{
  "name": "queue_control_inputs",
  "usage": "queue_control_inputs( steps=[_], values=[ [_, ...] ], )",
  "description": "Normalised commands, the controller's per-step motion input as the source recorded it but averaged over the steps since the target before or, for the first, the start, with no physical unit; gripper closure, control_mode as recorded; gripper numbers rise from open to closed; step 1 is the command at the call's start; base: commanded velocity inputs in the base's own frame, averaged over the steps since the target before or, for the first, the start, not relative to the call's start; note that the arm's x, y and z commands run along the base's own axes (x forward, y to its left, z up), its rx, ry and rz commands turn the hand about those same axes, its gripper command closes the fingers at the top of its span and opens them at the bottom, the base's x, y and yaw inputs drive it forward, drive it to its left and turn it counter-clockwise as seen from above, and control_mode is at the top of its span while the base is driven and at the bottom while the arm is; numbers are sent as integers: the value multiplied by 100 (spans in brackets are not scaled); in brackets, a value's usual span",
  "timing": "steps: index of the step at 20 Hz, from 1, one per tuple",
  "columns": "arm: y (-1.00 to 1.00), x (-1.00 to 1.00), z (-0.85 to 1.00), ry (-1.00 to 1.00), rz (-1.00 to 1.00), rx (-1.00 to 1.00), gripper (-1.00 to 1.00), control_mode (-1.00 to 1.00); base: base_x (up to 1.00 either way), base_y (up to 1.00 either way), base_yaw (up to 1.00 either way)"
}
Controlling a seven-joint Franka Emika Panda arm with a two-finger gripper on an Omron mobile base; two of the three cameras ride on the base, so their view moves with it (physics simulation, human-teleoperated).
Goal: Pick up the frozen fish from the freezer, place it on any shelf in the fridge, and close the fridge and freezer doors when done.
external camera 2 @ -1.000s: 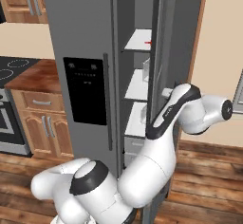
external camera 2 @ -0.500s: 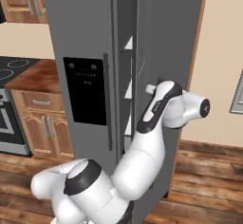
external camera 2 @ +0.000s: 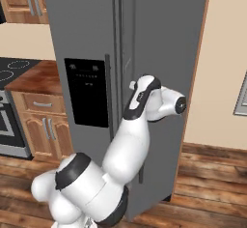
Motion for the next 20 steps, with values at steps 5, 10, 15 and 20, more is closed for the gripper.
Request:
queue_control_inputs(
  steps=[5, 10, 15, 20],
  values=[
    [53, 53, 0, -1, 0, 2, -100, -100, 0, 0, 0],
    [45, 53, 0, -1, 0, 3, -100, -100, 0, 0, 0],
    [34, 61, 2, 0, 0, 2, -100, -100, 0, 0, 0],
    [25, 73, 5, 0, -3, 0, -100, -100, 0, 0, 0]
  ],
)
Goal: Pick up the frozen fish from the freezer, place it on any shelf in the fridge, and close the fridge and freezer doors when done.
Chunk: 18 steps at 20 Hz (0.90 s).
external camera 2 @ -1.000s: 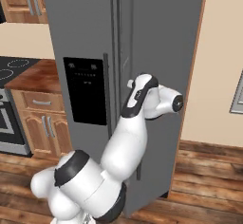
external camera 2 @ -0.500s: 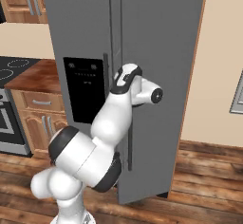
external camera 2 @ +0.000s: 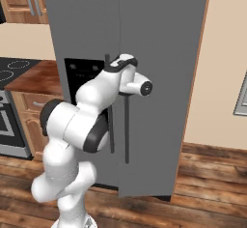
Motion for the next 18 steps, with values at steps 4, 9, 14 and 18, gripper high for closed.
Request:
queue_control_inputs(
  steps=[4, 9, 14, 18],
  values=[
    [14, 81, 0, 0, -5, 0, -100, -100, 0, 0, 0],
    [2, 74, 0, 2, -5, 0, -100, -100, 0, 0, 0],
    [1, 28, 0, 1, -2, 0, -100, -100, 0, 0, 0],
    [0, 0, 0, 0, 0, 0, -100, -100, 0, 0, 0]
  ],
)
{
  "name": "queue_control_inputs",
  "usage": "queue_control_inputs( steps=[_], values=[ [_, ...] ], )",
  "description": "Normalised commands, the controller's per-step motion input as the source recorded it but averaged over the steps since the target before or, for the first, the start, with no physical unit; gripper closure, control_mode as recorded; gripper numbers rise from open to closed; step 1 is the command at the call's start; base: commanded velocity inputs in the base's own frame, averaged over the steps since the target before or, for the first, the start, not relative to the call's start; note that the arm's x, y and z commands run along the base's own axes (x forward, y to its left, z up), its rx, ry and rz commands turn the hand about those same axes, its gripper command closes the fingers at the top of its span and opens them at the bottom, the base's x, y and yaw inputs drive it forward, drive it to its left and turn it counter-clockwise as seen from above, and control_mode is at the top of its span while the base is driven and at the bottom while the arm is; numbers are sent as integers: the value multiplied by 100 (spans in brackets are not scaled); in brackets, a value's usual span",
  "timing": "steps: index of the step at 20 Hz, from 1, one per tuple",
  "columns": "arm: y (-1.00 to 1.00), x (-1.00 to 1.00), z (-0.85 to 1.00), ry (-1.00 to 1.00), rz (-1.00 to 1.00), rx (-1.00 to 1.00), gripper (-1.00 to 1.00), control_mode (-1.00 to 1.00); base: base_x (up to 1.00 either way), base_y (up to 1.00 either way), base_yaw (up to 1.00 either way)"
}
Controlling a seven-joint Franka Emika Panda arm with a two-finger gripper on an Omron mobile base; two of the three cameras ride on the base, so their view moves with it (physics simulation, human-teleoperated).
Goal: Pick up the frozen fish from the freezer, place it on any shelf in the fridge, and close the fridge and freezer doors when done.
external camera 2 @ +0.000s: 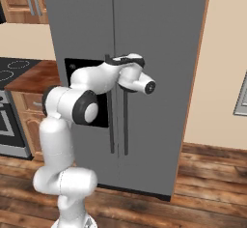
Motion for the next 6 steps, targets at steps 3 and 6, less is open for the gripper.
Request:
queue_control_inputs(
  steps=[3, 6],
  values=[
    [0, 0, 0, 0, 0, 0, -100, -100, 0, 0, 0],
    [0, 0, 0, 0, 0, 0, -100, -100, 0, 0, 0]
  ],
)
